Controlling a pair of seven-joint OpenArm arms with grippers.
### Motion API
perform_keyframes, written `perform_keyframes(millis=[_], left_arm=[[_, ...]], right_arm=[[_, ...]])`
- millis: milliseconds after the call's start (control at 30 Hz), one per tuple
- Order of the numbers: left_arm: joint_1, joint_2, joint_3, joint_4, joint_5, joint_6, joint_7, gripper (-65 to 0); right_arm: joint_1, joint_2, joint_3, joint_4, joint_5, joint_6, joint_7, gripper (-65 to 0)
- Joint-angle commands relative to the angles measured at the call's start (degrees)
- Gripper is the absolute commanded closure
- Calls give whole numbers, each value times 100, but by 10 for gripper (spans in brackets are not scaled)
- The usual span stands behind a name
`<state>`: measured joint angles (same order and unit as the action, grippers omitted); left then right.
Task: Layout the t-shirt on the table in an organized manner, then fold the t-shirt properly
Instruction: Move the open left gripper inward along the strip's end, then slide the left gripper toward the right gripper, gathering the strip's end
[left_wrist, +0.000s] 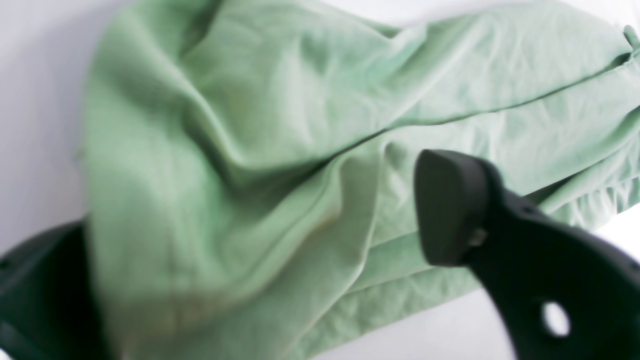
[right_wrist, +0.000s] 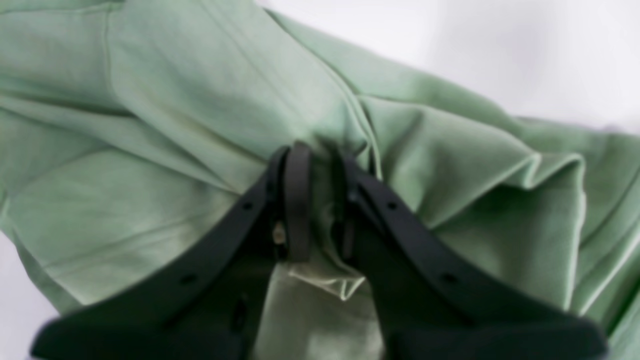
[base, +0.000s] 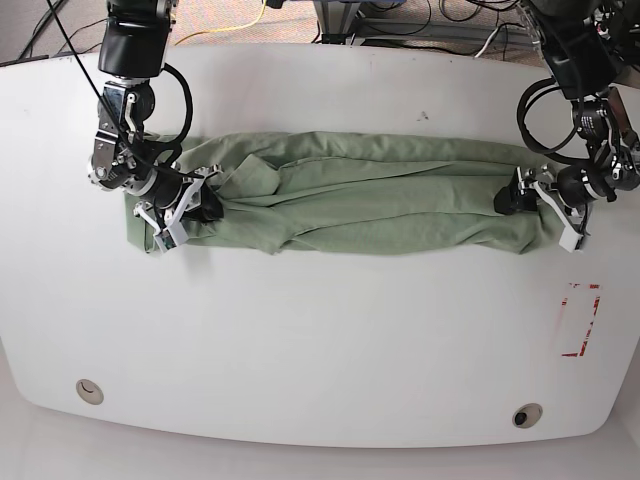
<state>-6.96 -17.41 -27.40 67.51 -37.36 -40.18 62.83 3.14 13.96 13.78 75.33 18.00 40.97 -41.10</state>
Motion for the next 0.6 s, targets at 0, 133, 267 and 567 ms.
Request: perform_keyframes(millis=[0,133,267,567], left_arm=[[6,13,107,-3,163,18,262,-424],[-3,22,168,-3,163,18,253,-243],[-73,22,168,6,163,18,253,-43],[-64,5,168,630,163,18,262,0]], right_arm=[[-19,59,7,-3,-407,-97,-395,-82],[-19,59,7,-3,-407,-97,-395,-82],[-19,59,7,-3,-407,-97,-395,-82],[-37,59,7,-3,-407,-97,-395,-82]])
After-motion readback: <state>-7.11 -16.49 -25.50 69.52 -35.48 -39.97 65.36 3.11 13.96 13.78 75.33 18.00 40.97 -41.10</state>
